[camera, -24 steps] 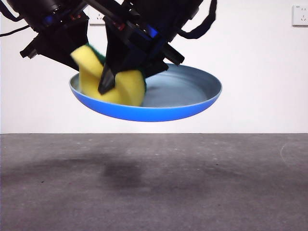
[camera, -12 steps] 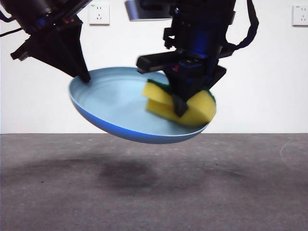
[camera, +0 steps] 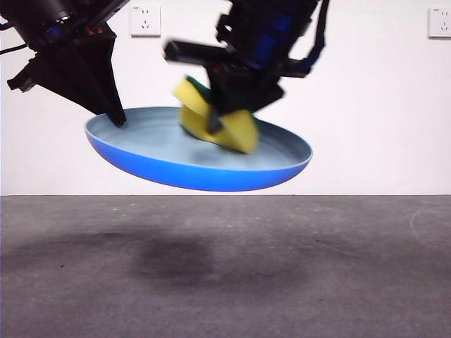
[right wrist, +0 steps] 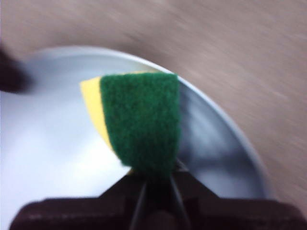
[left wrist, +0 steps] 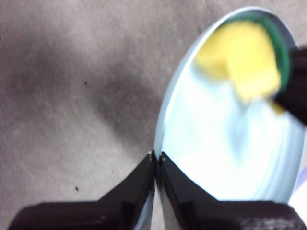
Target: Pick up the plate,pick up the cloth,clean the plate with the cloth
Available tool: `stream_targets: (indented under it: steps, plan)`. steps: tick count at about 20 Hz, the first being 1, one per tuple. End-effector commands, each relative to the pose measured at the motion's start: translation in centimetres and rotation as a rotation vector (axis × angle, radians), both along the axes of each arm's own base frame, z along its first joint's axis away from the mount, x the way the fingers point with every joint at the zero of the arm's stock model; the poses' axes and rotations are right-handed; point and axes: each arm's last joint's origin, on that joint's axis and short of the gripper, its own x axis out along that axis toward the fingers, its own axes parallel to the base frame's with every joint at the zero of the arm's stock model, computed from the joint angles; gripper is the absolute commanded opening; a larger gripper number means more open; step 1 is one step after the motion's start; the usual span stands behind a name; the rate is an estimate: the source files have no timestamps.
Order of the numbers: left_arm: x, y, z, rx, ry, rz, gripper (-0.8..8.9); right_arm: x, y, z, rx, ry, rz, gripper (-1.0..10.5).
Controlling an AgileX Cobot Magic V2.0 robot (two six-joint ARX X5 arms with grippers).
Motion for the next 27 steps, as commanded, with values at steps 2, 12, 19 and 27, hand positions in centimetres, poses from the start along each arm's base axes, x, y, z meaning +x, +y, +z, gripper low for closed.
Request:
stream_targets:
  steps: [2, 12, 19, 27]
  plan:
    - [0.0, -0.5, 0.2, -0.040, -0.031, -0.054, -0.08, -0.6, 1.0, -0.4, 0.068, 0.066, 0.124, -0.2]
    - [1.9, 0.6, -0.2, 0.187, -0.196, 0.136, -0.08, -3.6, 0.7, -0.2, -0.012, 0.197, 0.200, -0.2]
    - [5.6, 2.1, -5.0, 0.262, -0.064, 0.195, -0.08, -5.4, -2.5, 5.0, 0.031, -0.013, 0.051, -0.2]
    - [7.8, 2.9, -9.2, 0.313, 0.025, 0.186, -0.08, -5.9, -6.9, 6.7, -0.106, -0.093, -0.178, -0.2]
